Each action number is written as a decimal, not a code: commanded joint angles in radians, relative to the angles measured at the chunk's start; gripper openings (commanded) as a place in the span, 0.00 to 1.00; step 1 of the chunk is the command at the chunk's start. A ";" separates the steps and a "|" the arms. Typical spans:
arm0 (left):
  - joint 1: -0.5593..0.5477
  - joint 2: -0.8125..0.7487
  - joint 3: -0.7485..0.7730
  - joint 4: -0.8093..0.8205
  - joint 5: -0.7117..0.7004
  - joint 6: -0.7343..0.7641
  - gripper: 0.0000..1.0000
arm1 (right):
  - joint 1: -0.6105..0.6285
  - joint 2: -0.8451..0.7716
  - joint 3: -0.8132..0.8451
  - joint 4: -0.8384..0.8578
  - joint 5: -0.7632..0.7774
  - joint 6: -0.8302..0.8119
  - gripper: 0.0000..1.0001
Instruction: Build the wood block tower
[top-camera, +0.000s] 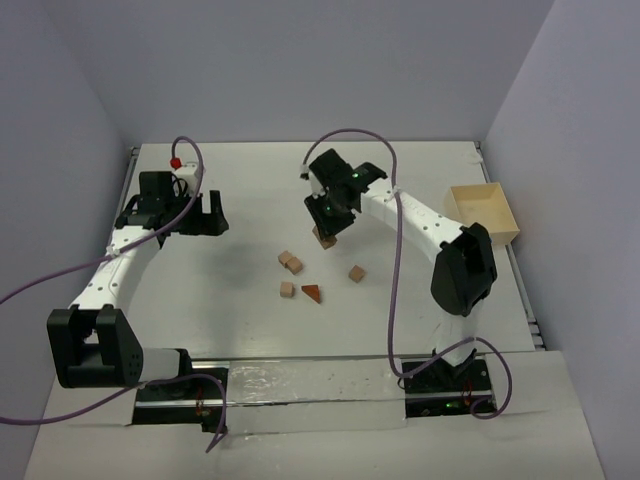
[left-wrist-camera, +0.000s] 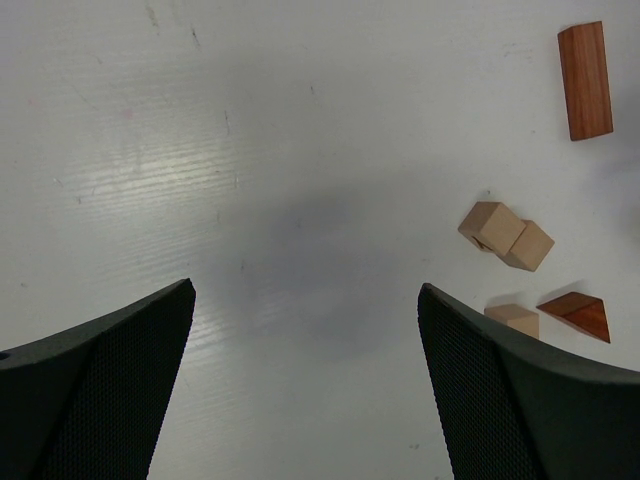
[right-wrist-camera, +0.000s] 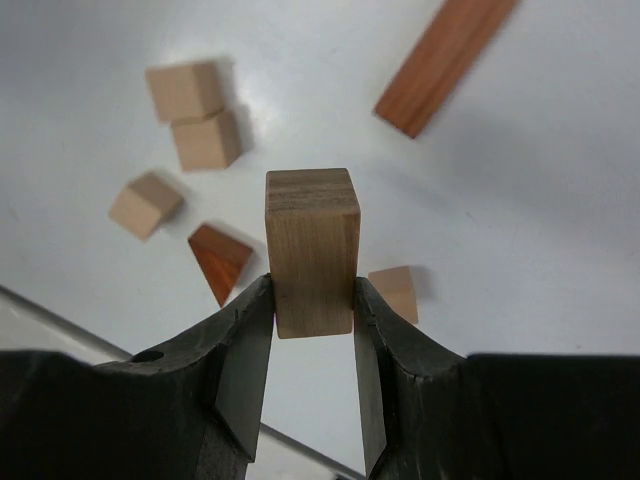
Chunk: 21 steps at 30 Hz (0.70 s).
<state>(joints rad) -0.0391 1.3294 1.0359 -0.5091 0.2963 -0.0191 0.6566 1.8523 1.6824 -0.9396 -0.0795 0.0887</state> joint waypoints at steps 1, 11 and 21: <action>0.005 -0.039 0.061 0.041 -0.028 -0.042 0.99 | -0.117 0.083 0.139 -0.076 -0.006 0.318 0.00; 0.005 -0.012 0.064 0.034 -0.046 -0.042 0.99 | -0.123 0.232 0.332 -0.099 0.171 0.413 0.00; 0.007 -0.003 0.058 0.041 -0.057 -0.042 0.99 | -0.083 0.328 0.354 -0.101 0.279 0.414 0.00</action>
<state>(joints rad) -0.0391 1.3247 1.0630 -0.5047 0.2489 -0.0490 0.5464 2.1707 2.0275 -1.0279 0.1075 0.4834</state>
